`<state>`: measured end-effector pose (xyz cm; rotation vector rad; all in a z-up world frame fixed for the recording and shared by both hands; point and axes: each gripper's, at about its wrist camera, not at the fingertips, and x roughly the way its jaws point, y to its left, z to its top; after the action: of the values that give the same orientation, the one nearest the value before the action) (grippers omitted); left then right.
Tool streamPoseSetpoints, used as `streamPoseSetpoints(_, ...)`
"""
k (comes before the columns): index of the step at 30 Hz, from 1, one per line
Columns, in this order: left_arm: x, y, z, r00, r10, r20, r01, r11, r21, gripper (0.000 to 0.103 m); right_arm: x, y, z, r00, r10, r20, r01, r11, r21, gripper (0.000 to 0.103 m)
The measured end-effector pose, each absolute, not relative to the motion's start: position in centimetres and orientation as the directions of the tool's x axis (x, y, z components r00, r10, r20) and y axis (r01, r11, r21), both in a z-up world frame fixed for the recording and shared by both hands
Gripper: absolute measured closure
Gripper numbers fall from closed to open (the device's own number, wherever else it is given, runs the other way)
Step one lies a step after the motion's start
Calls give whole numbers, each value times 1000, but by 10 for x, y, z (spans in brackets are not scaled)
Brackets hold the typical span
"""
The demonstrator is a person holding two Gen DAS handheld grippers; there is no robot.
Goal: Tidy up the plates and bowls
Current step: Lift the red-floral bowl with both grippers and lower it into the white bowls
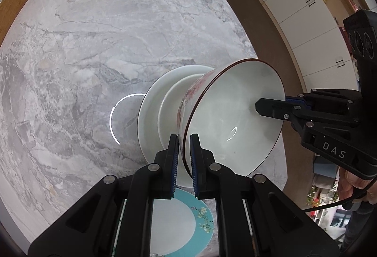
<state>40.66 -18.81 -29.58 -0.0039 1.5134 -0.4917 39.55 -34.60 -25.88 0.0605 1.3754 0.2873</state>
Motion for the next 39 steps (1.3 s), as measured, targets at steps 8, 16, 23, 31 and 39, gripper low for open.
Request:
streamPoseSetpoints(8, 408, -192, -315, -35, -277, -960, 299, 914, -274, 95, 399, -344, -276, 135, 226, -965, -162, 966, 203, 94)
streamPoseSetpoints(16, 413, -195, -324, -62, -254, -965, 293, 920, -260, 95, 405, -344, -287, 119, 207, -971, -161, 969, 187, 94)
streamPoseSetpoints(23, 419, -196, -326, -54, -250, -967, 286, 924, -254, 95, 411, -342, -289, 116, 188, -975, -177, 970, 166, 94)
streamPoseSetpoints(31, 420, -194, -326, -27, -239, -971, 275, 932, -237, 93, 415, -335, -287, 135, 139, -981, -208, 972, 109, 93)
streamPoseSetpoints(39, 420, -192, -323, -22, -251, -968, 268, 931, -248, 86, 418, -333, -289, 143, 141, -980, -198, 974, 111, 81)
